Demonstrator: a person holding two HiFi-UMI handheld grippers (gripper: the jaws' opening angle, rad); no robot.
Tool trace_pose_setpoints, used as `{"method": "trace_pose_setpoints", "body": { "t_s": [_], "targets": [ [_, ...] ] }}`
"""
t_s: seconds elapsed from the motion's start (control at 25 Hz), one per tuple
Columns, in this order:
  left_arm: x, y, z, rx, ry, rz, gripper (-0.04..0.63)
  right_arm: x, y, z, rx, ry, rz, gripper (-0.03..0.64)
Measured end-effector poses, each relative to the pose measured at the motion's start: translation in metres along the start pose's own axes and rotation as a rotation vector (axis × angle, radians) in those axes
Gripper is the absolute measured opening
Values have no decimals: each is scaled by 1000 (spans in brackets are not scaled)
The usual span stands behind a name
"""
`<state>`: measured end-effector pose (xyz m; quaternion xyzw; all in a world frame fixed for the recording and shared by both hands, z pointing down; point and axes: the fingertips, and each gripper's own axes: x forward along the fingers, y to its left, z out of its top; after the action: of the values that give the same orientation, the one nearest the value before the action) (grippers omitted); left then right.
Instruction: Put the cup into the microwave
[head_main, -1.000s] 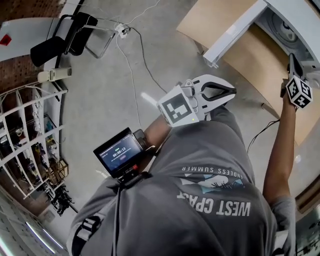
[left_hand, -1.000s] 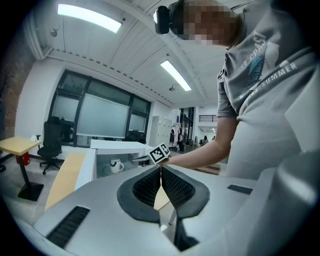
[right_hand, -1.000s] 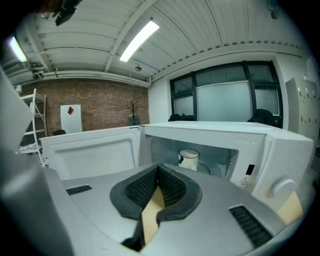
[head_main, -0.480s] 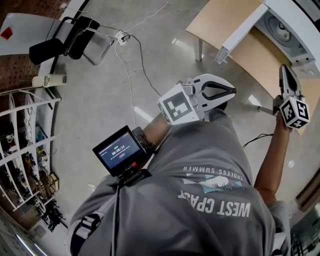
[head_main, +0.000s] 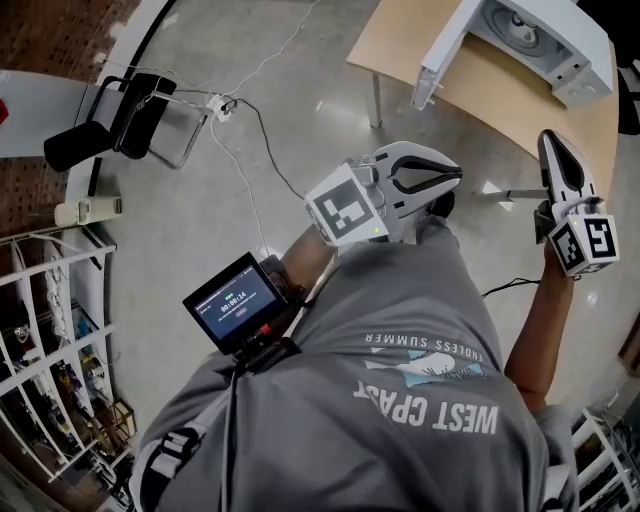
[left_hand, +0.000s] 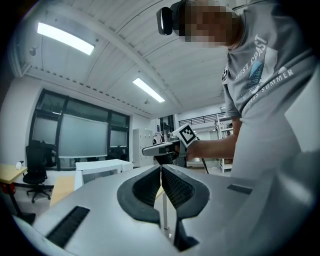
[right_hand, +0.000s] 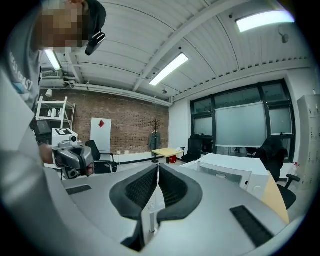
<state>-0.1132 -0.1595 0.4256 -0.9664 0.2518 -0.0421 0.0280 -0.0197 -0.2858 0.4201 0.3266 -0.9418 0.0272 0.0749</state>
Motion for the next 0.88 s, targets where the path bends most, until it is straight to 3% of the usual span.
{"method": "trace_pose_setpoints", "body": {
  "t_s": [0.2, 0.48, 0.68, 0.88],
  "targets": [
    [7, -24, 2, 21, -9, -85, 23, -46, 33, 10, -16, -26, -14, 20],
    [12, -55, 39, 37, -50, -168, 23, -105, 69, 51, -40, -18, -45, 20],
    [5, -138, 119, 61, -89, -228, 23, -205, 128, 112, -82, 9, -74, 20],
    [15, -208, 115, -13, -68, -249, 23, -271, 160, 89, -64, 29, -75, 20]
  ]
}}
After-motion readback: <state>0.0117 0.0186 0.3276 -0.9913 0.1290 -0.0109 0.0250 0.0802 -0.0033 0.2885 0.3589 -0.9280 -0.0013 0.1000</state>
